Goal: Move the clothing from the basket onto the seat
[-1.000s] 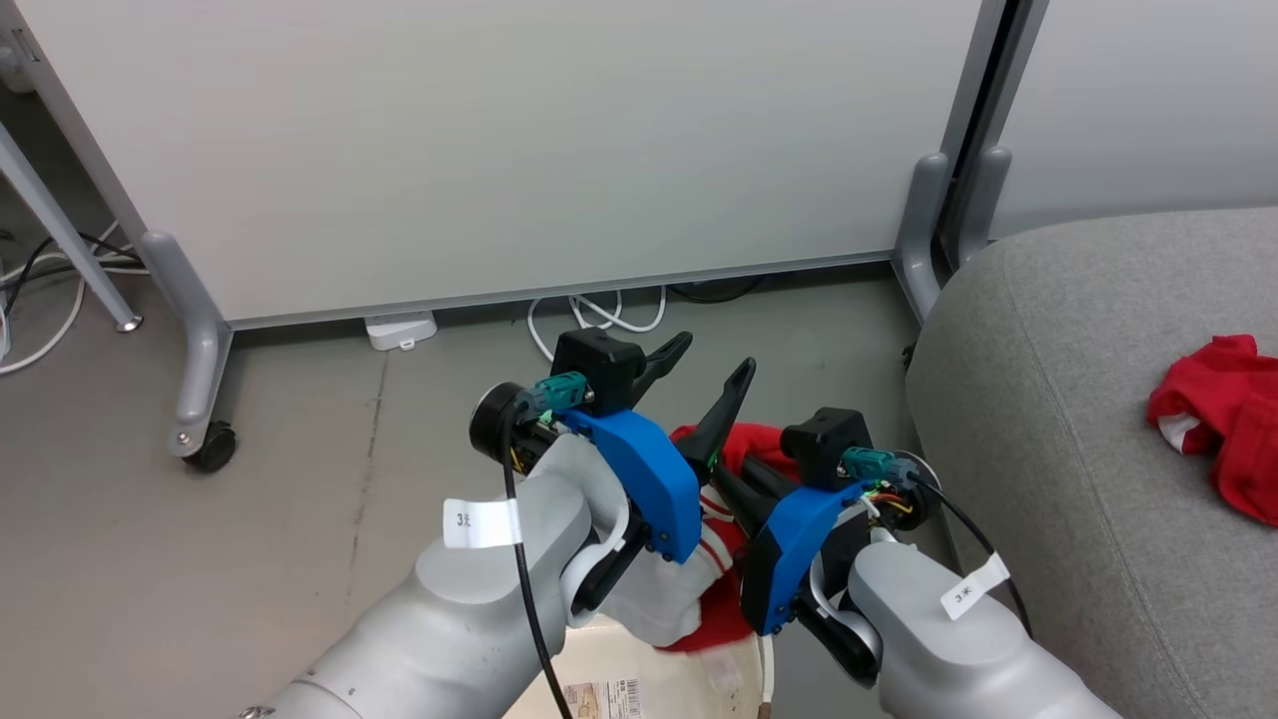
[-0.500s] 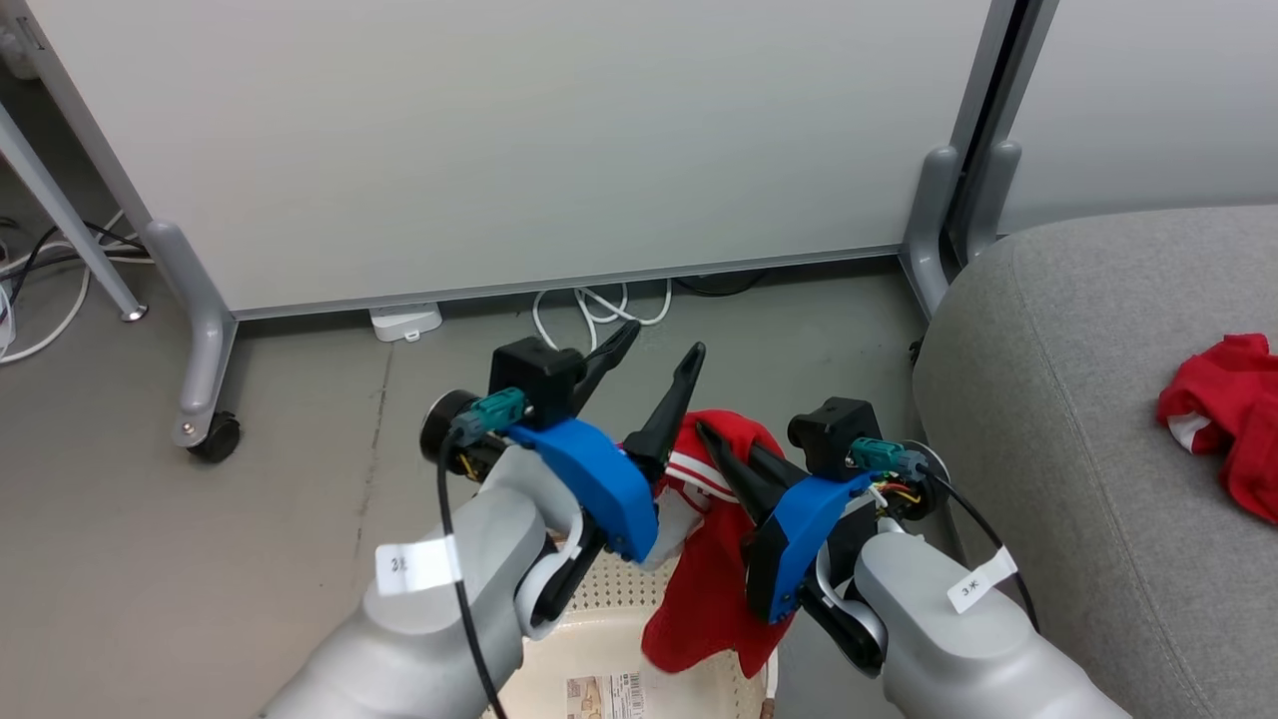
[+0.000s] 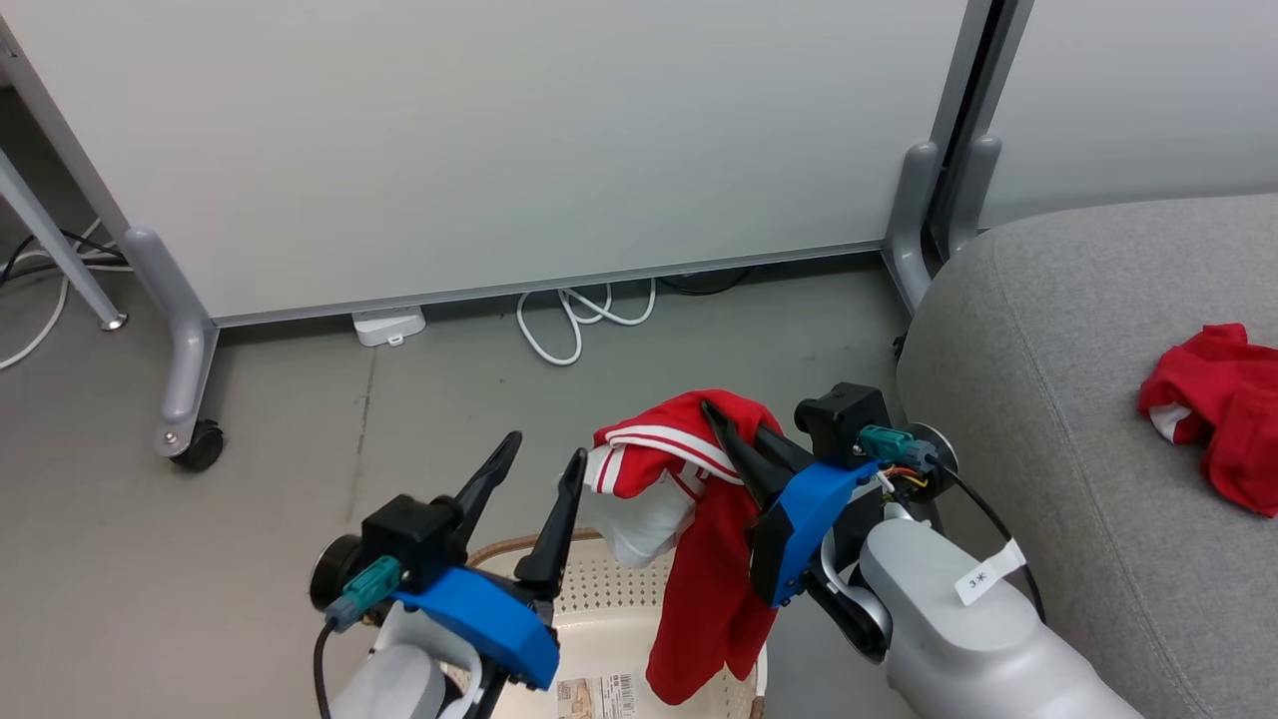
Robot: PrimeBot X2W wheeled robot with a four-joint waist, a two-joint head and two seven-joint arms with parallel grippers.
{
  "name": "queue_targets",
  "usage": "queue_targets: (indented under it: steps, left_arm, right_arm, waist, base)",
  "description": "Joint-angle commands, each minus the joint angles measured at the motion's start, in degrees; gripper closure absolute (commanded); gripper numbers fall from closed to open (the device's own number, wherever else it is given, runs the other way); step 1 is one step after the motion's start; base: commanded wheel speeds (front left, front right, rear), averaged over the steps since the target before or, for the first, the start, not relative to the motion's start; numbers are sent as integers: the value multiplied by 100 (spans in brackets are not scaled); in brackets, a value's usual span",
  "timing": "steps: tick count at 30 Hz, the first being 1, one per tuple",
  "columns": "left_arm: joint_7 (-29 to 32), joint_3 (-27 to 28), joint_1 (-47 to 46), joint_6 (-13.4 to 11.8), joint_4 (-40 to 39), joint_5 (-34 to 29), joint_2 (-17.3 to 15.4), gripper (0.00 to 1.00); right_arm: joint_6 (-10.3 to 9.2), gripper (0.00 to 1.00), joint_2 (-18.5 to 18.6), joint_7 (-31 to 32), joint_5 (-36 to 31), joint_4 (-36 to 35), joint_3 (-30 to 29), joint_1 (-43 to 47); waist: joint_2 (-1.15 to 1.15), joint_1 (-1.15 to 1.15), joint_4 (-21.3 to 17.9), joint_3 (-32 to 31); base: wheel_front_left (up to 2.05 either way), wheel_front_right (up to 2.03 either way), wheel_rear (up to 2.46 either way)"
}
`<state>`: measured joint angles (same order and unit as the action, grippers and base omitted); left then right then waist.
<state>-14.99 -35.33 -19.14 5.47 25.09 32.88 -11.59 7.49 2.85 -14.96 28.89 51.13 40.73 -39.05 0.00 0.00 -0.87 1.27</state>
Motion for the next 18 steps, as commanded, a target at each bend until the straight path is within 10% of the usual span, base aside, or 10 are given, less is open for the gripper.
queue_targets:
  steps: [1, 18]
  left_arm:
    - [-28, 116, 129, 26, -53, -81, -21, 0]
    - [-28, 1700, 1566, 216, -793, -1186, 367, 0]
  right_arm:
    - [1, 100, 5, -34, -45, -34, -23, 74]
    - [1, 100, 6, -34, -251, -153, -398, 208]
  waist:
    - [0, 0, -13, -2]
    - [0, 0, -112, 2]
  base:
    - [0, 0, 0]
    - [0, 0, 0]
